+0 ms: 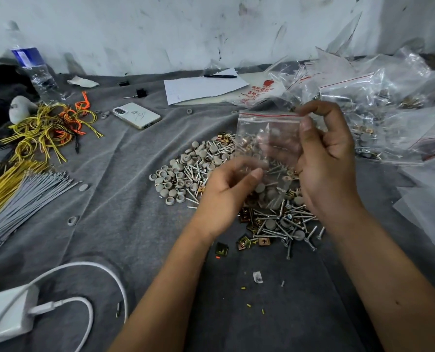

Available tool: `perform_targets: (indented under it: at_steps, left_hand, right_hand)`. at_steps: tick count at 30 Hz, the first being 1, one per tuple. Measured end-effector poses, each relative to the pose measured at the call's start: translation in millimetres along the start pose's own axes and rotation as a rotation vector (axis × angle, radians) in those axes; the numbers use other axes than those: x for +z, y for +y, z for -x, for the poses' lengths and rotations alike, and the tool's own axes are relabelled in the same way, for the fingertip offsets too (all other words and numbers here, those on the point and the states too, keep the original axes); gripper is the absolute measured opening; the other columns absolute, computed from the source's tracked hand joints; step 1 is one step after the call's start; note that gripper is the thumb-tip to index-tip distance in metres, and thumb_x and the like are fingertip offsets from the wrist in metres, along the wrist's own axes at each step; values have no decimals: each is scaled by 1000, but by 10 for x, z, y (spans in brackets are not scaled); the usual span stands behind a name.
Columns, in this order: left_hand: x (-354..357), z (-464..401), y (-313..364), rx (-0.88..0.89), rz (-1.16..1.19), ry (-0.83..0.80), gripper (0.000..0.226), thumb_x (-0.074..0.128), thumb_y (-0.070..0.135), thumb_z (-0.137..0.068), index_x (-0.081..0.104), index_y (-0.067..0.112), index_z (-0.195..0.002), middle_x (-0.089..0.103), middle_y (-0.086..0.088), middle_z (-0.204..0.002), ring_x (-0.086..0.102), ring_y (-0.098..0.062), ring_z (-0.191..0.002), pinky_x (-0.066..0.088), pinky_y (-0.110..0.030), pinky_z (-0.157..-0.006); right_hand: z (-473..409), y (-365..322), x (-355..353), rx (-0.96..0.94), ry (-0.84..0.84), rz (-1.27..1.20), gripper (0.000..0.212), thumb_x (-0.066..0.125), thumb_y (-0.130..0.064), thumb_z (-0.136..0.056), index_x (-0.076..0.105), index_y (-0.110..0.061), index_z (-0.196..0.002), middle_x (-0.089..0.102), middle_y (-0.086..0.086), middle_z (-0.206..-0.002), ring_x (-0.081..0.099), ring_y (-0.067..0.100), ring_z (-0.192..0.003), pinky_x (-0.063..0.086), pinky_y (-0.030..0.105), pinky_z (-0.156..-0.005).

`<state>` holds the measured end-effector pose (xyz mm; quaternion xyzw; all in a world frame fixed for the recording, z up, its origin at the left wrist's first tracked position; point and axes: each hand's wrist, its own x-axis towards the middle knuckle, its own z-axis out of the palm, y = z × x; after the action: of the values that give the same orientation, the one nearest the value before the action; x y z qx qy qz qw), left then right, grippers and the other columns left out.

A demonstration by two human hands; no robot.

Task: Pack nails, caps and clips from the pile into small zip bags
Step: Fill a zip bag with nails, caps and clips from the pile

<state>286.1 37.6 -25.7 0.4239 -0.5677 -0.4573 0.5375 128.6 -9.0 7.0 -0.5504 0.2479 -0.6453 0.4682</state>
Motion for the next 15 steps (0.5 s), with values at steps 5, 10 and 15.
perform_targets:
  at_steps: [5,10,15]
  left_hand:
    - [-16,-31,-7,-55,89,106,38,35,21,-113,69,7,-102,76,-25,-99,70,-25,-75,49,-28,-55]
    - [-22,-43,-12,-72,148,222,44,34,29,-114,71,7,-101,75,-24,-103,68,-26,-78,50,-25,-56]
    - [-22,-45,-71,-2,-144,332,50,38,36,-113,71,15,-81,73,-5,-75,63,-15,-66,49,-30,-59]
  right_hand:
    - [-19,67,-67,304,13,132,26,52,-42,-104,60,-21,-117,77,8,-102,77,32,-88,63,47,-72]
    - [36,142,-57,351,-145,440,26,61,-38,-101,73,-23,-85,76,1,-89,74,18,-74,60,46,-71]
    - [42,170,-40,250,-138,576,29,53,-32,-106,65,-16,-86,75,3,-78,68,47,-72,57,60,-60]
